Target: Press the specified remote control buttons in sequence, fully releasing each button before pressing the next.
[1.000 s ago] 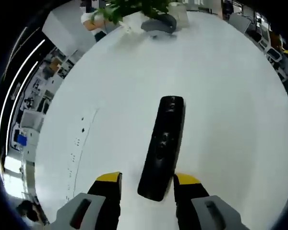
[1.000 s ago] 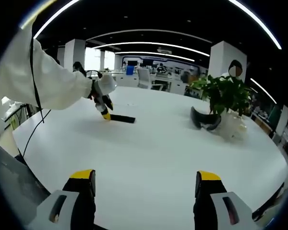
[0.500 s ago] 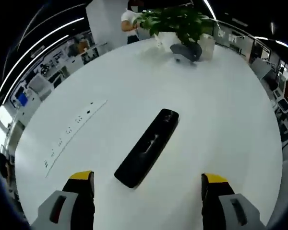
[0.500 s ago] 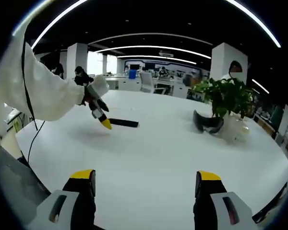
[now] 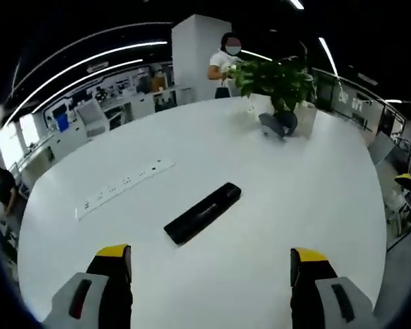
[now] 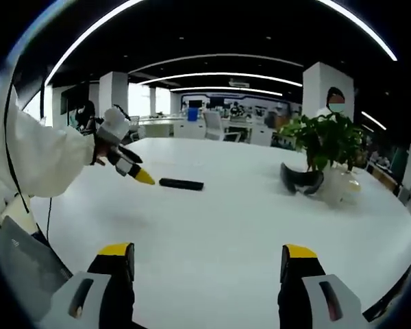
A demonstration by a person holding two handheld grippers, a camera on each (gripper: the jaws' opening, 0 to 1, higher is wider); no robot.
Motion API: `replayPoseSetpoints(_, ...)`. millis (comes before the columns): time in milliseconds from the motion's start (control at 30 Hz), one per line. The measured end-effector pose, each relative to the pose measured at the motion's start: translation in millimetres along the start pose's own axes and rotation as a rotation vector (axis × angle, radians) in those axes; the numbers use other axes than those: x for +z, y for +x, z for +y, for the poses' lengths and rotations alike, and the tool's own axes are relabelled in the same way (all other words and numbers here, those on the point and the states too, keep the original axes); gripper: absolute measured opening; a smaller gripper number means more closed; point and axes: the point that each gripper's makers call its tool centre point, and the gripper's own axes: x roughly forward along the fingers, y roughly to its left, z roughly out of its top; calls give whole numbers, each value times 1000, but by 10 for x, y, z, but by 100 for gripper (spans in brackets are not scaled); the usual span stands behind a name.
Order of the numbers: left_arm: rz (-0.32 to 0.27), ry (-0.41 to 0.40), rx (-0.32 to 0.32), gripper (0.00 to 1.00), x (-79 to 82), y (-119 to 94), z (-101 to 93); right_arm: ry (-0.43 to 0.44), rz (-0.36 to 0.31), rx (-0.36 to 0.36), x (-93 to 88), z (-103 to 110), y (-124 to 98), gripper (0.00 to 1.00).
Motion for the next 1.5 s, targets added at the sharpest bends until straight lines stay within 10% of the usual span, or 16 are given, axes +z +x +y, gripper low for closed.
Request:
replayPoseSetpoints(933, -208, -181, 96, 100, -552, -1494, -529, -15, 9, -64, -28, -59, -19, 95)
replayPoseSetpoints(1500, -239, -256, 156, 100, -1079, -1865, -655, -2, 20, -50, -46, -24, 18, 98)
